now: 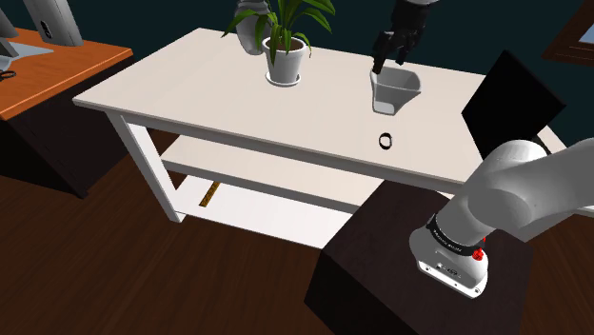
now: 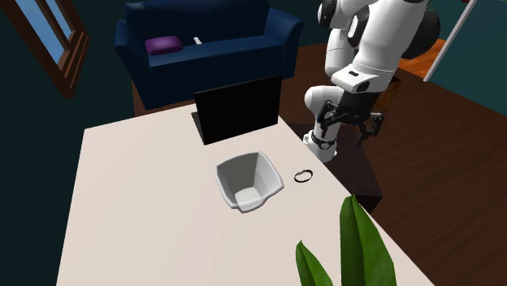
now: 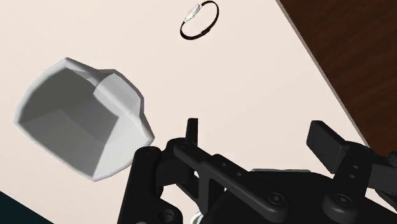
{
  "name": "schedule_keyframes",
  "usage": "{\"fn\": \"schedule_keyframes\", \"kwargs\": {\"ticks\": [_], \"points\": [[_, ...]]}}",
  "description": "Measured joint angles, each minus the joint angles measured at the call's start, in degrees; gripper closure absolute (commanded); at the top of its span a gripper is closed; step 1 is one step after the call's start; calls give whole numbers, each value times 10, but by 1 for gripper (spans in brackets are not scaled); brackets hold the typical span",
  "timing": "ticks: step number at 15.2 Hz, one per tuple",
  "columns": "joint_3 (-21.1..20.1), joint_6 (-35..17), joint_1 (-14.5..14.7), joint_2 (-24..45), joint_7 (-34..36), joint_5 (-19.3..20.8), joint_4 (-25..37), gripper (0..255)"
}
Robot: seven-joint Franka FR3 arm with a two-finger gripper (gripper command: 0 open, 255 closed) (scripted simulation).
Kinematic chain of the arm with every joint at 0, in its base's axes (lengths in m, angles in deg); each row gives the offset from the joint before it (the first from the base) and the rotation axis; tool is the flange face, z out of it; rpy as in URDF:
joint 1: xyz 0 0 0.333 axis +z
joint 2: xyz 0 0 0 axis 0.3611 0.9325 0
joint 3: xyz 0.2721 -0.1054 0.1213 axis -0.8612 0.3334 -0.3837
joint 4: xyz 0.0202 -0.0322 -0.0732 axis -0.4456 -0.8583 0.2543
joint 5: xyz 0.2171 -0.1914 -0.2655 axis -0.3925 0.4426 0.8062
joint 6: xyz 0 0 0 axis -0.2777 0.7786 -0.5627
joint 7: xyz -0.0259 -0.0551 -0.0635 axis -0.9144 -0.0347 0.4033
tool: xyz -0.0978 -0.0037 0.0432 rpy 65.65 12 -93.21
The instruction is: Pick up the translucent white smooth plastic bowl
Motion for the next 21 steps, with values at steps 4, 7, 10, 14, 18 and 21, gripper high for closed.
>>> {"fn": "schedule_keyframes", "kwargs": {"ticks": [4, 7, 10, 14, 18, 21], "points": [[19, -55, -17, 51, -16, 39, -7, 0], [33, -97, -32, 89, -25, 69, -10, 0], [49, -134, -46, 137, -35, 98, 4, 0], [66, -182, -63, 200, -41, 132, 22, 0], [71, -215, -68, 222, -35, 145, 11, 0], [74, -237, -70, 231, -30, 149, -2, 0]]}}
